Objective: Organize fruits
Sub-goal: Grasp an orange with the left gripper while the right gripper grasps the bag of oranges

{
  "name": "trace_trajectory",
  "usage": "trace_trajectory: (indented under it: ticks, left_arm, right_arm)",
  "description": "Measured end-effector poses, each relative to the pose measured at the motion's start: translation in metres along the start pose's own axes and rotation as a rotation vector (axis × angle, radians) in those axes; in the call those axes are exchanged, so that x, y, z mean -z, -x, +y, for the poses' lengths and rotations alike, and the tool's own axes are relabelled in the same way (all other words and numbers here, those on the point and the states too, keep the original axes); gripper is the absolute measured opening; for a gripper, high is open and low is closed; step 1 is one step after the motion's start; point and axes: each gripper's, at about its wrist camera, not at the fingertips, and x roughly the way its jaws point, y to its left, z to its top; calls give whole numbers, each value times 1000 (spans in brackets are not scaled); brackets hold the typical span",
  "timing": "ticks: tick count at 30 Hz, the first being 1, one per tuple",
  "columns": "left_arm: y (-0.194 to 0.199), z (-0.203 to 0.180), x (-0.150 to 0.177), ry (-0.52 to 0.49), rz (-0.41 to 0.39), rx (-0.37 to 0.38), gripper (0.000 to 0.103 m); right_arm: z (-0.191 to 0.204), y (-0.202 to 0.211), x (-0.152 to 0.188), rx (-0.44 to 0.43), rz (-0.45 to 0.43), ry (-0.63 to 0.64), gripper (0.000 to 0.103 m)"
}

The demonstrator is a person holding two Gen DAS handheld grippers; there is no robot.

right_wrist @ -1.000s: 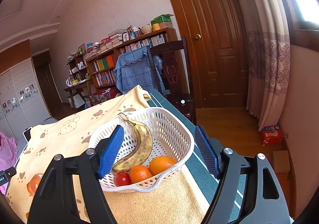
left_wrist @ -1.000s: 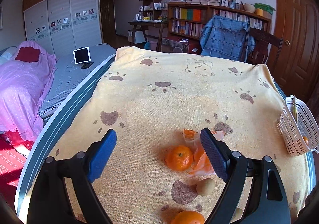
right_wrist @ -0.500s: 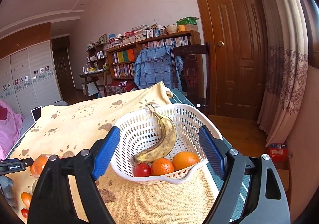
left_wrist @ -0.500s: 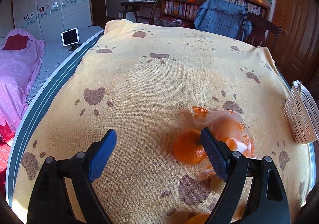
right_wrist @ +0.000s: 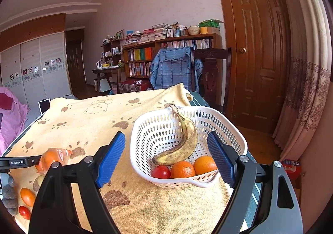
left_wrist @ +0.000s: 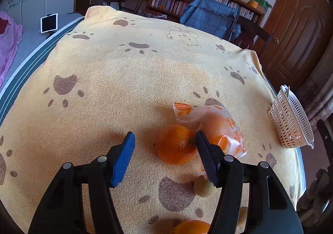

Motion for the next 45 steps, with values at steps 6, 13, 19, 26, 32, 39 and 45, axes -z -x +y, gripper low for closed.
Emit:
trace_trajectory:
  ticks: [6,13,19,26,32,39,45]
  left_arm:
    - [-9,-11,5,-36,29,-3,49]
    - [-4,-8,6,-26,-2,-16,40]
    - [10,-3,5,-15,-76,-107,40]
    - [23,9,2,25,-155,-232,40]
    - [27,16,3,61,-188,-295,40]
    - [27,24,3,103,-190,-315,40]
    - [24,25,4,109,-183,-323,40]
  right_arm:
    - [4,0,1,-10,5,18,82]
    - [12,-1,3,-16,6,55,83]
    - [23,-8,-3,-56,60,73,83]
    - [85,-27,-15,-348,256,95,84]
    - [157,-66,-3,-483,412,154,84]
    - [199,-98,22,-521,542,202,84]
    - [209,-116,36,-512,597,212,74]
